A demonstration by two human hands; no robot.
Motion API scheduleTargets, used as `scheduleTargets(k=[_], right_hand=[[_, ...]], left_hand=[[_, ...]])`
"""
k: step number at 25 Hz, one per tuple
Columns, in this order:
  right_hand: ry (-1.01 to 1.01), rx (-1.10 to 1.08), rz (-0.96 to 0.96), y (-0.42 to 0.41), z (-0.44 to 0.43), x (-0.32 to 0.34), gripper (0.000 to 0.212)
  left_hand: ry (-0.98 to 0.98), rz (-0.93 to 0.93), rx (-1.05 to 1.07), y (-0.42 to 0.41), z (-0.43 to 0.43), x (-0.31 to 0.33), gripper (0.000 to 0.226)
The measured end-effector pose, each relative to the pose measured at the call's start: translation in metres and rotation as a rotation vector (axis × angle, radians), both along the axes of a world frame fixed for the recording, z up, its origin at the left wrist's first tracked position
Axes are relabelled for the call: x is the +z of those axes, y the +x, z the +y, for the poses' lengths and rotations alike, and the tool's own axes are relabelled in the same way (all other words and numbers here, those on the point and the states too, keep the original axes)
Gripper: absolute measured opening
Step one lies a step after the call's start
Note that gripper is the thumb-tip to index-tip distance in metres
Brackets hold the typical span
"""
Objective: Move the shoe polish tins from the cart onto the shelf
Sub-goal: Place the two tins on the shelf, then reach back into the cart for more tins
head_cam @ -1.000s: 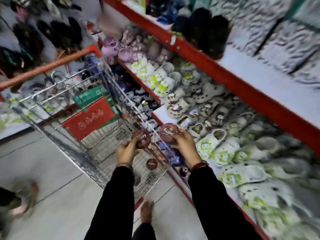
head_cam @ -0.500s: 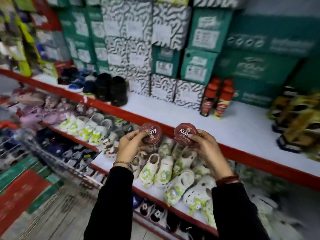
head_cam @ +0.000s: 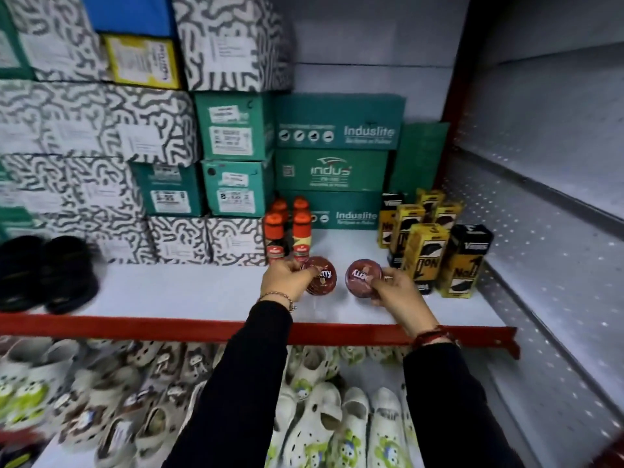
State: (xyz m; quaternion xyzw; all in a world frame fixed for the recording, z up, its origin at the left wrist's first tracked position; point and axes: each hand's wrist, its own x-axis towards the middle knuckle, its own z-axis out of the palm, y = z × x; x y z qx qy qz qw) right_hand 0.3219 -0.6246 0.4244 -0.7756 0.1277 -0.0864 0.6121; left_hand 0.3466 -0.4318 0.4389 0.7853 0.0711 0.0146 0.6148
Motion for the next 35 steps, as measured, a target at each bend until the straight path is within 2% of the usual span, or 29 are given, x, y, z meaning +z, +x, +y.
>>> scheduleTargets(k=[6, 11, 16, 20, 22, 26, 29, 35], right_hand=[[-0.385, -0.107, 0.109, 0.035, -0.001, -0.014, 0.037], [-0.653, -0.193, 0.104, 0.04, 0.01, -0.006, 0.03], [-0.805, -0.211, 0.054, 0.034, 0.019, -0.005, 0.028], [-0.655, -0.187, -0.106, 0.022, 0.027, -0.001, 0.038], [-0.588, -0.137, -0.214, 0.016, 0.036, 0.002, 0.041], [-0.591, 0.058, -0.374, 0.002, 0.083, 0.01, 0.047], [-0.547, 0.182, -0.508, -0.012, 0.13, 0.017, 0.047], [-0.474, 0.567, -0.523, -0.065, 0.251, -0.006, 0.046]], left_hand=[[0.201, 0.071, -0.005, 0.042, -0.023, -0.032, 0.042], [0.265, 0.055, 0.043, 0.051, -0.029, -0.038, 0.034], [0.279, 0.036, 0.025, 0.047, -0.029, -0.041, 0.034], [0.247, -0.043, 0.045, 0.023, -0.011, -0.029, 0.044], [0.301, -0.117, 0.073, 0.007, 0.003, -0.017, 0.041], [0.386, -0.28, 0.219, -0.034, 0.048, 0.004, 0.045], [0.494, -0.394, 0.331, -0.059, 0.094, 0.0, 0.046], [0.638, -0.254, 0.647, -0.141, 0.21, -0.041, 0.047]])
